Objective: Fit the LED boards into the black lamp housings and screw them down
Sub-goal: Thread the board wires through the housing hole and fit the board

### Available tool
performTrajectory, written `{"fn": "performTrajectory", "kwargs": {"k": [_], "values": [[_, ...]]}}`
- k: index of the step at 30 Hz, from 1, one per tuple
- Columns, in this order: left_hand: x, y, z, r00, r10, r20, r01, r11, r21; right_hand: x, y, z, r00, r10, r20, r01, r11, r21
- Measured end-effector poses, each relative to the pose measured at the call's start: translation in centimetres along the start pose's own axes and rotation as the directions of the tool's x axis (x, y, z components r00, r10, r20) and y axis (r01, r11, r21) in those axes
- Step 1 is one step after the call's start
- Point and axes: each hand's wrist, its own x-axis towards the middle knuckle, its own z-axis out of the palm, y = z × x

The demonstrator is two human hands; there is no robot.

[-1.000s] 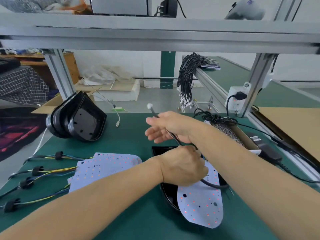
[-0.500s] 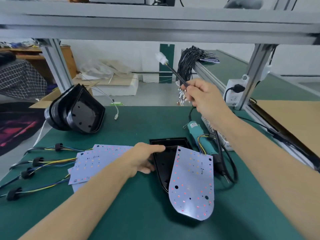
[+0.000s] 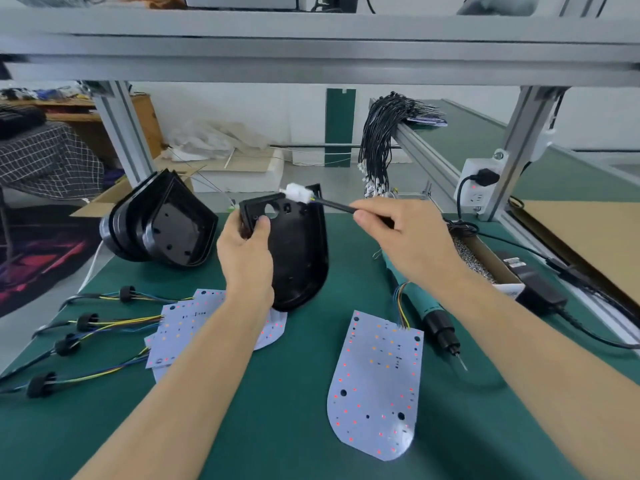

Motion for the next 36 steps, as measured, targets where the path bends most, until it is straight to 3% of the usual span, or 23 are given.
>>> {"fn": "performTrajectory", "kwargs": {"k": [7,10,13,15,18,19,24,29,31,33,35,36], "values": [[-0.5,-0.3,0.2,0.994,-0.112,-0.012,0.111,0.991,-0.076,-1.3,-0.7,0.7,0.999,-0.016,0.032,0.018,0.997,-0.069],[-1.1,-0.3,0.6,0.995,-0.092,0.039,0.095,0.991,-0.09,-1.4,-1.2,1.3,0.997,0.037,0.061,-0.027,0.987,-0.159],[-1.4,-0.4,1.0,1.0,0.012,0.02,-0.01,0.998,-0.066,-1.3,-1.9,1.5,0.999,0.032,-0.01,-0.033,0.969,-0.245],[-1.9,-0.4,1.3,0.997,0.083,0.005,-0.083,0.996,-0.028,-1.1,-2.2,1.8,0.997,0.076,-0.016,-0.077,0.985,-0.157],[-2.2,-0.5,1.3,0.993,0.119,-0.012,-0.119,0.993,-0.011,-1.0,-2.8,1.5,0.968,0.246,0.054,-0.252,0.94,0.229],[-2.2,-0.4,1.3,0.994,0.112,-0.02,-0.112,0.994,-0.014,-1.0,-2.8,1.3,0.96,0.275,0.051,-0.278,0.92,0.276],[-2.1,0.1,1.5,1.0,0.006,-0.025,-0.009,0.993,-0.121,-0.8,-3.4,0.5,0.966,0.258,-0.027,-0.256,0.965,0.053],[-2.4,-0.1,1.8,0.992,0.113,-0.05,-0.117,0.991,-0.069,-0.5,-3.9,0.7,0.97,0.244,0.009,-0.243,0.965,0.101],[-2.7,-0.2,2.0,0.976,0.214,-0.035,-0.214,0.977,-0.004,-0.3,-3.9,0.7,0.953,0.304,0.02,-0.29,0.884,0.368],[-2.9,-0.4,2.1,0.973,0.231,-0.015,-0.232,0.973,-0.008,-0.3,-3.6,0.6,0.913,0.405,0.047,-0.341,0.696,0.631],[-3.0,-0.2,2.4,0.986,0.164,-0.017,-0.164,0.98,-0.111,-0.9,-3.5,1.2,0.903,0.427,0.04,-0.328,0.625,0.708],[-3.1,-0.1,2.5,0.989,0.145,-0.021,-0.147,0.979,-0.144,-1.4,-3.6,1.7,0.914,0.405,0.015,-0.305,0.665,0.682]]}}
